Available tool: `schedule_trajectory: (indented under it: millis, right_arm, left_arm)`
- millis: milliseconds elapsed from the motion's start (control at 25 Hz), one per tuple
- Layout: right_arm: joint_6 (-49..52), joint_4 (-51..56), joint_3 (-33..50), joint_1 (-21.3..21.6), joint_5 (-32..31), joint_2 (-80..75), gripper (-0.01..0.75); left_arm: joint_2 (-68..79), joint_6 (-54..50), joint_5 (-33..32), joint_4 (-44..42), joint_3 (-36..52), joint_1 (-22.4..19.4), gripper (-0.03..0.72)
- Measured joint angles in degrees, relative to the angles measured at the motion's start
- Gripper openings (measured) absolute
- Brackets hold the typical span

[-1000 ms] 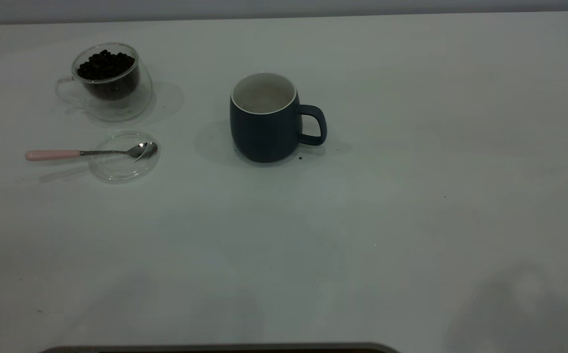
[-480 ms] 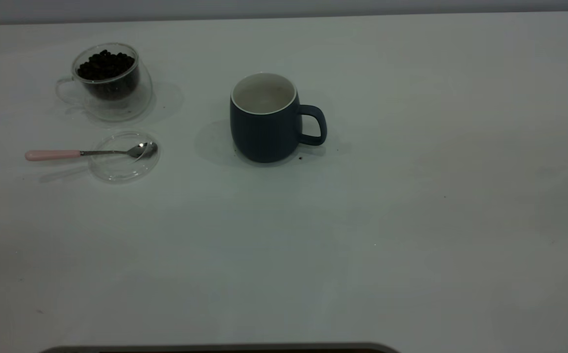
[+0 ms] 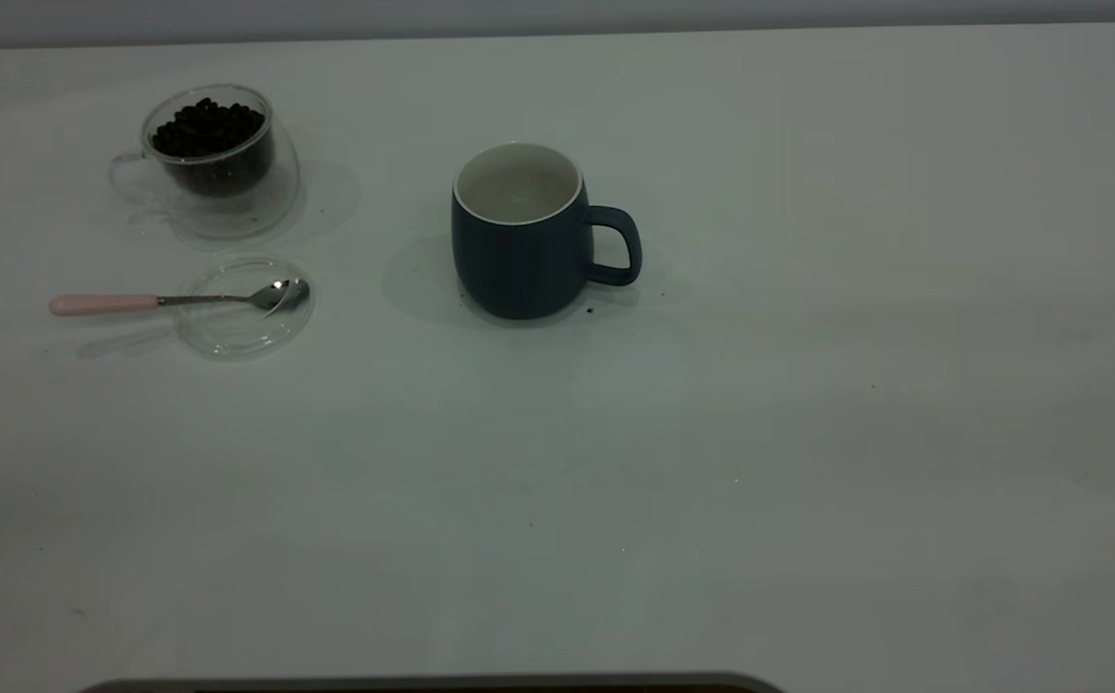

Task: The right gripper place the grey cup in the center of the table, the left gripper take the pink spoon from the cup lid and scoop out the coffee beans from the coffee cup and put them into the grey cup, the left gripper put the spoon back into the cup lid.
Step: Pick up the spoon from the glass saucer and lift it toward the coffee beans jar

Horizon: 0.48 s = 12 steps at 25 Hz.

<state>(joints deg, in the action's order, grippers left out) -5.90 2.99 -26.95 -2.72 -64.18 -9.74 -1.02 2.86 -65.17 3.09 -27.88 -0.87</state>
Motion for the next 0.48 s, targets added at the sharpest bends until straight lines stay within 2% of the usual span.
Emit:
schedule_trajectory:
  millis: [200, 480]
  right_arm:
    - [0.0, -0.05, 0.0, 2.72, 0.05, 3.22, 0.59]
    - [0.58, -0.58, 0.0, 2.89, 0.05, 6.67, 0.59]
  left_arm:
    - [0.0, 0.0, 0.0, 0.0, 0.0, 0.0, 0.588]
    - [0.0, 0.0, 0.0, 0.0, 0.0, 0.0, 0.588]
